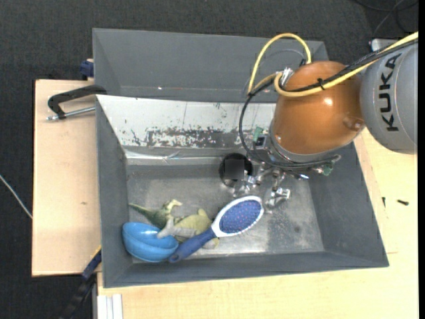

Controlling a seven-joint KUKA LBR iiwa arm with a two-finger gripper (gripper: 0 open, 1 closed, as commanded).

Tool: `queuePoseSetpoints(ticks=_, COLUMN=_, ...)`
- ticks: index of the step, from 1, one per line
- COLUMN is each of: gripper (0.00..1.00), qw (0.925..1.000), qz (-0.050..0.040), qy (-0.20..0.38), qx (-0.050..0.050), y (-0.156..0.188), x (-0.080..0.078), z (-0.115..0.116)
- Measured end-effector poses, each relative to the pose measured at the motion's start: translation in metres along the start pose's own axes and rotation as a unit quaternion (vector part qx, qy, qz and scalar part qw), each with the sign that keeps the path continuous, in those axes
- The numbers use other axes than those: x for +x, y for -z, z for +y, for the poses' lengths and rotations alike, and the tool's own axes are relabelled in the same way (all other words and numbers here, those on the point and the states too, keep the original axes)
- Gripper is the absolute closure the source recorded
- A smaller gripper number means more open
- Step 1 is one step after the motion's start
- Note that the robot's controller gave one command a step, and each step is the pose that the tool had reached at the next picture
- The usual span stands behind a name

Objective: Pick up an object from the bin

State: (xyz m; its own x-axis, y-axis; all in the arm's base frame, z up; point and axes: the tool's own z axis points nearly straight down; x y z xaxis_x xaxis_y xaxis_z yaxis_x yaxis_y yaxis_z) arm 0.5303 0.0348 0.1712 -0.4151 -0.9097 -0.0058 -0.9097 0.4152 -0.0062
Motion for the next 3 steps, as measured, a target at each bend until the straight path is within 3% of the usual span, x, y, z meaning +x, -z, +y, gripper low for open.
queuePoseSetpoints(ticks=1, gripper=1.0, qw=0.997, qz=0.0012, qy=-0.077, qx=-0.002, y=0.022, x=-0.05, z=0.002)
queuePoseSetpoints(ticks=2, gripper=1.0, qw=0.999, qz=-0.0034, qy=-0.044, qx=0.001, y=0.071, x=-0.129, z=-0.022)
queuePoseSetpoints(ticks=3, gripper=1.0, qw=0.9989, qz=0.0006, qy=-0.046, qx=-0.002, y=0.067, x=-0.124, z=-0.022)
